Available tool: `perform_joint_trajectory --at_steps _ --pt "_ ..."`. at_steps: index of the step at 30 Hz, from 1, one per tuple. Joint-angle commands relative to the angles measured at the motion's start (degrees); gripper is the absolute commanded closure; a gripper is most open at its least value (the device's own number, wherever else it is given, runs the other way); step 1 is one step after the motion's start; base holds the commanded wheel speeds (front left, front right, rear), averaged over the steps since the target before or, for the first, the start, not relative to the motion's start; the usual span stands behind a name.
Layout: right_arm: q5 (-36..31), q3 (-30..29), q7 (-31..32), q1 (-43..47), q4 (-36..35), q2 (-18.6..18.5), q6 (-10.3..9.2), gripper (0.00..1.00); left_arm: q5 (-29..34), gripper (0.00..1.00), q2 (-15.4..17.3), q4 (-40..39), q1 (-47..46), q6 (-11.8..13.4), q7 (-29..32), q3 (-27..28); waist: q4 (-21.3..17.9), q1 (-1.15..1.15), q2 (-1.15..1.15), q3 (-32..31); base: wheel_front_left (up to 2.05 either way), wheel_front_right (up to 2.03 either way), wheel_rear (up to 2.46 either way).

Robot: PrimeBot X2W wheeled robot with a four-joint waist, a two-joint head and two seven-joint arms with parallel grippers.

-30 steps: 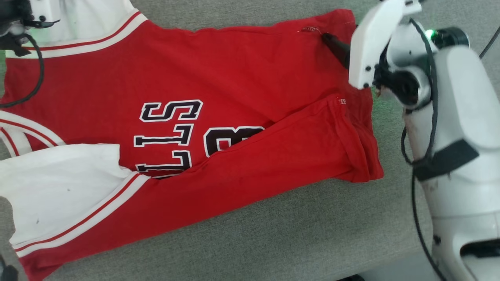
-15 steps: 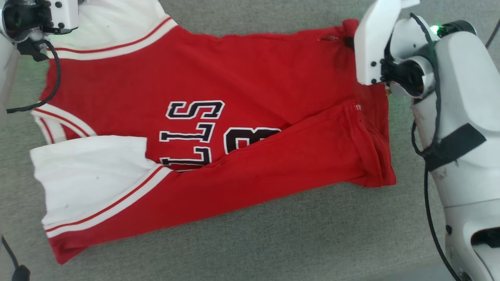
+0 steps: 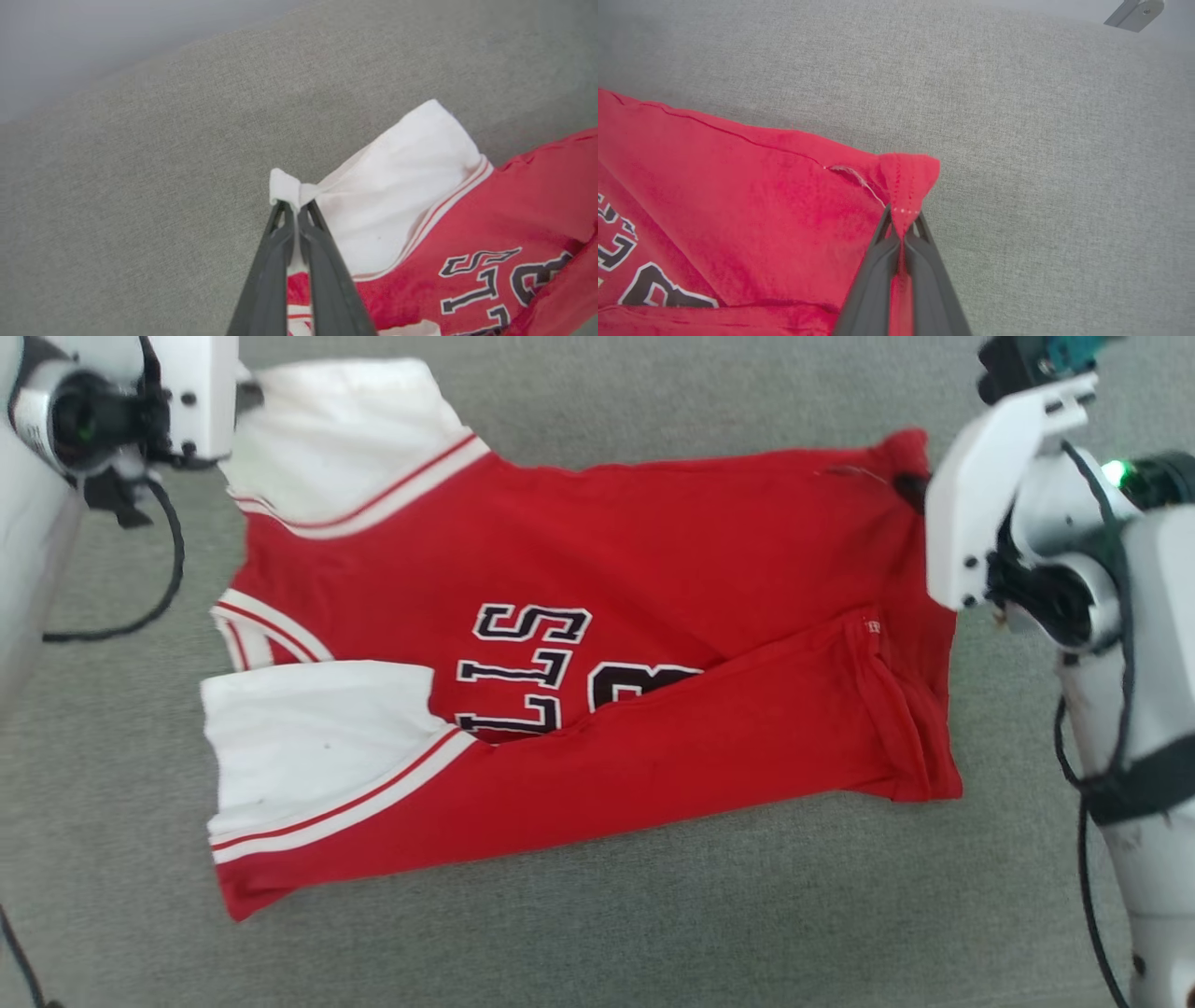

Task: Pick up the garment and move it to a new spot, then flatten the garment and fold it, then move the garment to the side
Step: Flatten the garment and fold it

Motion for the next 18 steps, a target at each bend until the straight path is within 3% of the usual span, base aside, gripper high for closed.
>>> perform_joint_trajectory --at_steps 1,7,15,16,18 --pt "0.6 -0.2 0.7 1.8 -1.4 -0.6 -0.02 1.00 -1.1 1.00 0.5 -1.2 1.8 1.1 1.0 0.0 1.4 0.00 0.00 -1.8 0.00 0.00 0.00" --pt "2.7 -2.1 4.4 9.0 -10.8 -3.1 -0.02 1.00 -3.2 1.00 4.5 -12.6 8.2 6.6 5.5 0.2 3.0 0.00 0.00 -4.0 0.00 0.00 0.00" --pt "3.2 -6.3 11.6 19.2 -23.4 -4.1 -0.02 1.00 -6.9 1.00 14.6 -37.9 20.7 18.1 10.9 0.9 3.8 0.00 0.00 -5.0 0.00 0.00 0.00" --pt "3.2 -6.3 11.6 19.2 -23.4 -4.1 -0.02 1.00 -6.9 1.00 14.6 -37.9 20.7 18.1 10.9 0.9 3.8 0.00 0.00 -5.0 0.00 0.00 0.00" --pt "3.7 -7.1 13.5 22.0 -25.4 -3.8 -0.02 1.00 -8.0 1.00 17.1 -43.9 24.3 21.0 11.8 0.7 3.9 0.00 0.00 -5.1 0.00 0.00 0.00"
